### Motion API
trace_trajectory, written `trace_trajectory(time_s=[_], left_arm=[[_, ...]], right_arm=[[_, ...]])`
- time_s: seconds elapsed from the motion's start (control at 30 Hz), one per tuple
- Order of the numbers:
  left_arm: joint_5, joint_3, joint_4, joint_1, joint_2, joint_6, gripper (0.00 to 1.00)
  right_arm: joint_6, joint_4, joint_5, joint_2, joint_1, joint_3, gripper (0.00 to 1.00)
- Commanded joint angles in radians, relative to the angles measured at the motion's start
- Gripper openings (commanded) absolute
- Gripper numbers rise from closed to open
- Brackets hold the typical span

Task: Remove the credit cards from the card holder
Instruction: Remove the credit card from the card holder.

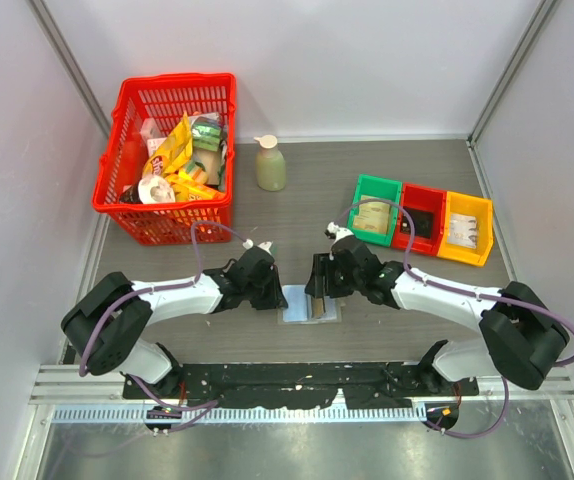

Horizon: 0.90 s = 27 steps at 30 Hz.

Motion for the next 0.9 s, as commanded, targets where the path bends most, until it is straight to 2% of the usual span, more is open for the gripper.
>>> trace_trajectory(time_s=[0.0,0.13,0.23,0.5,0.6,0.63,0.7,0.87], left_arm=[[-0.002,-0.011,0.024,-0.008,-0.004,-0.015,0.09],[0.0,-0.015,0.028,-0.006,-0.005,-0.017,0.1],[0.001,-0.015,0.031,-0.006,-0.005,-0.018,0.1],[0.001,-0.023,0.031,-0.006,-0.01,-0.024,0.1],[0.001,-0.023,0.034,-0.006,-0.009,-0.026,0.09],[0.001,-0.023,0.034,-0.006,-0.009,-0.026,0.1],[0.001,-0.023,0.032,-0.006,-0.009,-0.026,0.1],[0.003,-0.02,0.029,-0.006,-0.012,-0.028,0.09]], right_arm=[[0.035,0.095,-0.047,-0.038,0.017,-0.007,0.57],[0.041,0.098,-0.02,-0.054,0.015,-0.027,0.56],[0.052,0.113,-0.009,-0.061,0.015,-0.051,0.49],[0.084,0.236,-0.033,-0.139,0.006,-0.124,0.47],[0.103,0.277,-0.049,-0.166,-0.015,-0.166,0.41],[0.109,0.308,-0.069,-0.178,-0.021,-0.176,0.35],[0.127,0.349,-0.093,-0.183,-0.038,-0.205,0.29],[0.127,0.362,-0.11,-0.154,-0.049,-0.223,0.22]])
